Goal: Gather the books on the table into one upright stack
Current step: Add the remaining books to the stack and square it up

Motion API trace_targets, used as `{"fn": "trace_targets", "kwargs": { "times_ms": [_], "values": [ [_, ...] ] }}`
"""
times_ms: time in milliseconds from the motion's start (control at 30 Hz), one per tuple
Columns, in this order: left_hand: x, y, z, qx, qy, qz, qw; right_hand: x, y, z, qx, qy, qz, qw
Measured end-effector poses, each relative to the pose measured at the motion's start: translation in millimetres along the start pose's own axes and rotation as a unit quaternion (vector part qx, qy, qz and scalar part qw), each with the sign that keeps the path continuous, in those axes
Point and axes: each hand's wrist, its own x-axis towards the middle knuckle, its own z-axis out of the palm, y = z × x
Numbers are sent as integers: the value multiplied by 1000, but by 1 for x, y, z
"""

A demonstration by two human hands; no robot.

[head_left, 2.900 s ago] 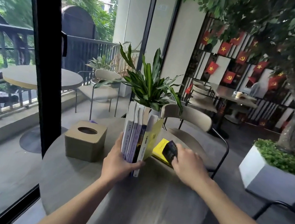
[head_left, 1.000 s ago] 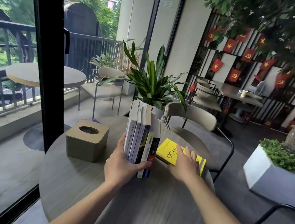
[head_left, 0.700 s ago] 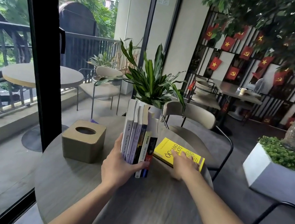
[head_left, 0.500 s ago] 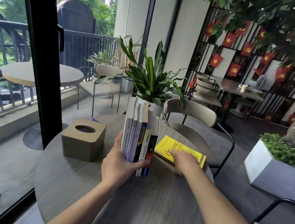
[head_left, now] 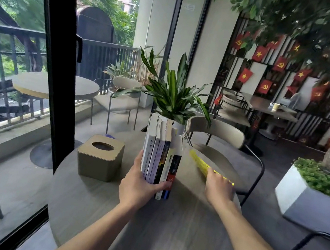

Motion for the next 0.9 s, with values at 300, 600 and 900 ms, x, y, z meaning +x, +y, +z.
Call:
{"fn": "trace_targets", "kwargs": {
  "times_ms": [300, 600, 900],
  "values": [
    [0, 0, 0, 4, 6, 2, 1000, -24, -28, -2, 456, 177, 107, 865],
    [1, -3, 1, 4, 6, 24, 1000, -51, -67, -1, 555, 64, 9, 830],
    [7, -11, 1, -7, -11, 40, 999, -53, -62, -6, 507, -101, -111, 849]
  ]
}}
